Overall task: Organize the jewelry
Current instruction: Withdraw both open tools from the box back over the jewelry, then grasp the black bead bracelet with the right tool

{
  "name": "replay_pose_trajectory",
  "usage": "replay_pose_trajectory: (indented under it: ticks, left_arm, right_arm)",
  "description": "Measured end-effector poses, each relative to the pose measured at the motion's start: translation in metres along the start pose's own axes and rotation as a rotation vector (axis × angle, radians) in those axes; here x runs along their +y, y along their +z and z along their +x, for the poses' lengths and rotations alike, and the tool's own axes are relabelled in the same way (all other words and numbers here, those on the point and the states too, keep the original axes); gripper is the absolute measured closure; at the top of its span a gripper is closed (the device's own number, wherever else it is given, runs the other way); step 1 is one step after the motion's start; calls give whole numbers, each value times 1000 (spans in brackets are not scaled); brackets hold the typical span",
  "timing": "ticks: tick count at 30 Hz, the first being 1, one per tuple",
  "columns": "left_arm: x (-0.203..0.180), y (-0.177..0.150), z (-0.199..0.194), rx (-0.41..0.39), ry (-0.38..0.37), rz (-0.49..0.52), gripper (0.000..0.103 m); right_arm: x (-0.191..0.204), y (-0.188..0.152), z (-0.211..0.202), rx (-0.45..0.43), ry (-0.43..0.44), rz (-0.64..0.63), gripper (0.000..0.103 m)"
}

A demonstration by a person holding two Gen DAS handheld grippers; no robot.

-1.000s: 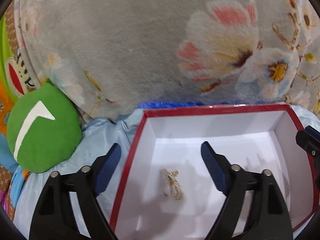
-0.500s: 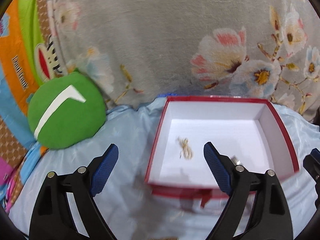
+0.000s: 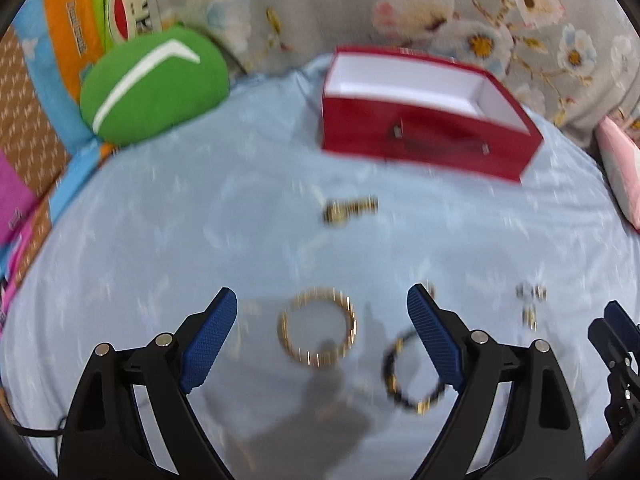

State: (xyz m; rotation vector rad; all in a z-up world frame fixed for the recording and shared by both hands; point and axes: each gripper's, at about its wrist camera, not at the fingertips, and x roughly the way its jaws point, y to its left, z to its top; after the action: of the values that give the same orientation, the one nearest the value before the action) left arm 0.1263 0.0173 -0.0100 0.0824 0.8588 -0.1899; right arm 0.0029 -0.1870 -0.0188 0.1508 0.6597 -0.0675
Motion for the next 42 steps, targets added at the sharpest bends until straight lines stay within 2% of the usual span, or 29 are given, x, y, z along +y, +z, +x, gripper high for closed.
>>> replay_pose_trajectory:
  ticks: [7, 18, 23, 30, 35, 40, 42]
  left_arm:
    - [2, -58, -1, 56, 18, 2, 19]
    - [2, -77, 3, 90, -10, -26, 19]
    - [12, -73, 0, 78, -12, -48, 19]
    - [49, -53, -5, 46, 7, -129, 19]
    - [67, -45, -6, 27, 20, -155, 19]
    - [74, -38, -1, 23, 16, -168, 19]
    - [75, -35, 3, 27, 5, -173, 19]
  right_arm:
    - [6, -41, 0, 81, 16, 58, 63]
    - [20, -47, 12, 122, 10, 64, 63]
    - [27, -36, 22, 127, 14, 62, 63]
    - [68, -17, 48, 127, 55, -4, 63]
    - [80, -6, 72, 169, 54, 9, 63]
    - [90, -6, 92, 217, 17, -5, 66]
    - [94, -6, 94, 215, -15, -29, 72]
